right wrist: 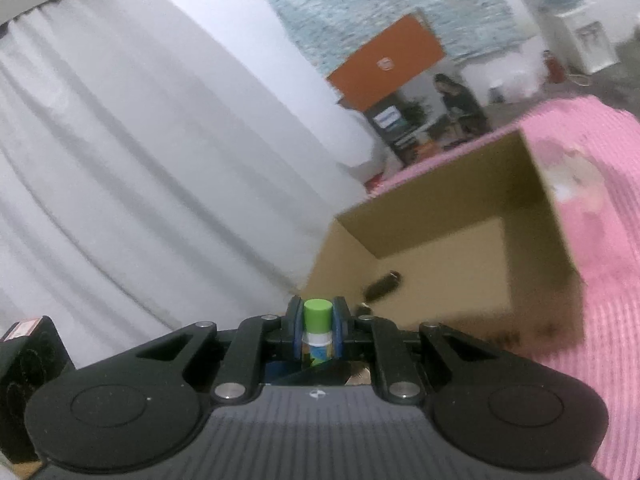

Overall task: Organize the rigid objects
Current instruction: 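Carry the green glue stick into the box and open the right tool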

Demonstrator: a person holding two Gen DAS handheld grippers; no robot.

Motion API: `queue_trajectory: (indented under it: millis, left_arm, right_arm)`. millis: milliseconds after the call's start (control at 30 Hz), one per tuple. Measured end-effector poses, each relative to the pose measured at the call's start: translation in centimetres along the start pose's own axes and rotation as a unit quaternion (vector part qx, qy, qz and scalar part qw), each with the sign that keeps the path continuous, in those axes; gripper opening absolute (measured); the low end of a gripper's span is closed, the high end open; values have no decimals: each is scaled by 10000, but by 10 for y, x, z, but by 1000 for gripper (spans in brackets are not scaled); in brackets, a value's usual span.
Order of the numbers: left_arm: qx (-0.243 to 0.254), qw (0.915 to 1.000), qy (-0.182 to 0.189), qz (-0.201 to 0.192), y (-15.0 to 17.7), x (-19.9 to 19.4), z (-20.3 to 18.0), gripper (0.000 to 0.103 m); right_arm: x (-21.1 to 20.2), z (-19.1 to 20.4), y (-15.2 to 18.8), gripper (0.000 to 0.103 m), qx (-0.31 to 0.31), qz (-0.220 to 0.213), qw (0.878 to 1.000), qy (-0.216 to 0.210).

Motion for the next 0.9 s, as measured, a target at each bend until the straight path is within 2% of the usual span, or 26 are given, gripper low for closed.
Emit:
queue_trajectory:
  millis: [167,367,500,700,900]
  left_arm:
    - [-413,9987,-133,254,-24,11,45,15]
    - [-837,9923,-315,861,-31,53,96,15]
    - [-1081,9854,-326,1278,-29,85,123,15]
    - [-1318,9705,-439,1973,-22,134,150,15]
    - [-1371,9610,-599,2327,-21,166,169,15]
  right_arm:
    - [51,19,-41,16,-131,506,9985,-132]
    - [131,6,-66,16,109,1281,9917,28]
    - [179,-12,-75,16,249,1763,9837,259]
    - [242,-46,-73,16,514,2387,9677,632]
    - [276,-68,-68,18,742,2569,9599,845]
Point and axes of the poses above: each gripper's, at about its wrist camera, not at the fingertips, and x roughly the way its jaws point, z to its left, y to its underside, the point moved 4 cm from there along x, roughly the way its jaws point, and after that the axes turned 11 degrees about y, right-handed, at the moved point
